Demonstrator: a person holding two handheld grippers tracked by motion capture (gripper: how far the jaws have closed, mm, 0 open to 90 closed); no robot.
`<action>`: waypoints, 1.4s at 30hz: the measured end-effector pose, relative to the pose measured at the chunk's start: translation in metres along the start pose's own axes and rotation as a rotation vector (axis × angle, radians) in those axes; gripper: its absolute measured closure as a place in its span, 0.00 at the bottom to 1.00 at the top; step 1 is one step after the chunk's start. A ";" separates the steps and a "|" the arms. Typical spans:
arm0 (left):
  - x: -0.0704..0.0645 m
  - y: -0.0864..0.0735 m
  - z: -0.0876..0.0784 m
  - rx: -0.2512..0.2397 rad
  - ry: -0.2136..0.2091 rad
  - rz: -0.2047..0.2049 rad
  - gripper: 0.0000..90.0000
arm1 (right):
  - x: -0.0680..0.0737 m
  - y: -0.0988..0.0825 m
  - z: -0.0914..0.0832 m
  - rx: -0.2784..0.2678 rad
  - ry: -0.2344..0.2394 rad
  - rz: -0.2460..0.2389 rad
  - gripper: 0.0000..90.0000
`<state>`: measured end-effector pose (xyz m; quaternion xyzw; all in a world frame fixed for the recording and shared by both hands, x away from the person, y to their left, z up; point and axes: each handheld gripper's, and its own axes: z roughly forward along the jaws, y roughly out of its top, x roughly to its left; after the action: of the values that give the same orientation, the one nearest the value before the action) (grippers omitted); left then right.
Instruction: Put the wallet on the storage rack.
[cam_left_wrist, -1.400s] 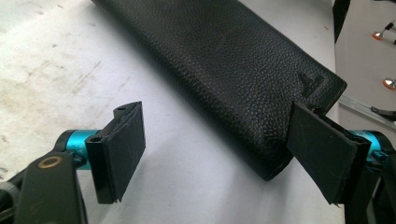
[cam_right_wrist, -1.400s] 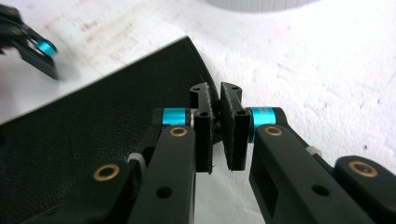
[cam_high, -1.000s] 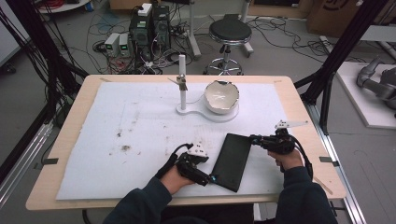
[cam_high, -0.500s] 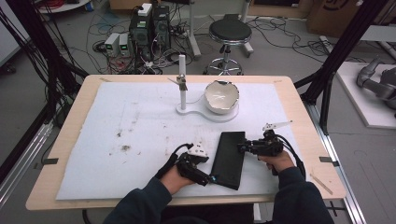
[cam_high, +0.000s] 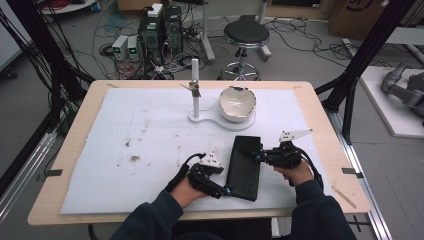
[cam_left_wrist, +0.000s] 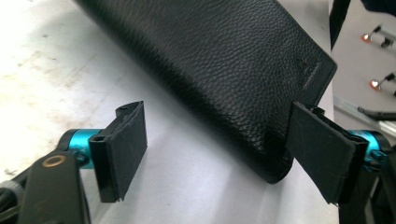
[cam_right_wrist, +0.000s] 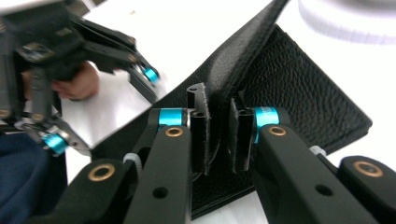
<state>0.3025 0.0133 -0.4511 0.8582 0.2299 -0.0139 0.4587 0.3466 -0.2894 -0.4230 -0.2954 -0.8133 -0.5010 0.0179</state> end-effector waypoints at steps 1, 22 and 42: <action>0.002 0.000 -0.001 -0.015 0.000 -0.007 0.26 | 0.003 0.002 -0.002 -0.020 0.008 -0.022 0.94; 0.024 0.029 -0.015 -0.235 -0.038 -0.024 0.34 | 0.041 0.031 -0.006 -0.180 0.054 -0.220 0.96; 0.029 0.032 -0.024 -0.283 -0.115 -0.005 0.80 | 0.040 0.038 -0.013 -0.255 -0.094 -0.259 0.41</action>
<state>0.3370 0.0283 -0.4194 0.7823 0.2052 -0.0318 0.5873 0.3293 -0.2689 -0.3728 -0.2112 -0.7744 -0.5838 -0.1225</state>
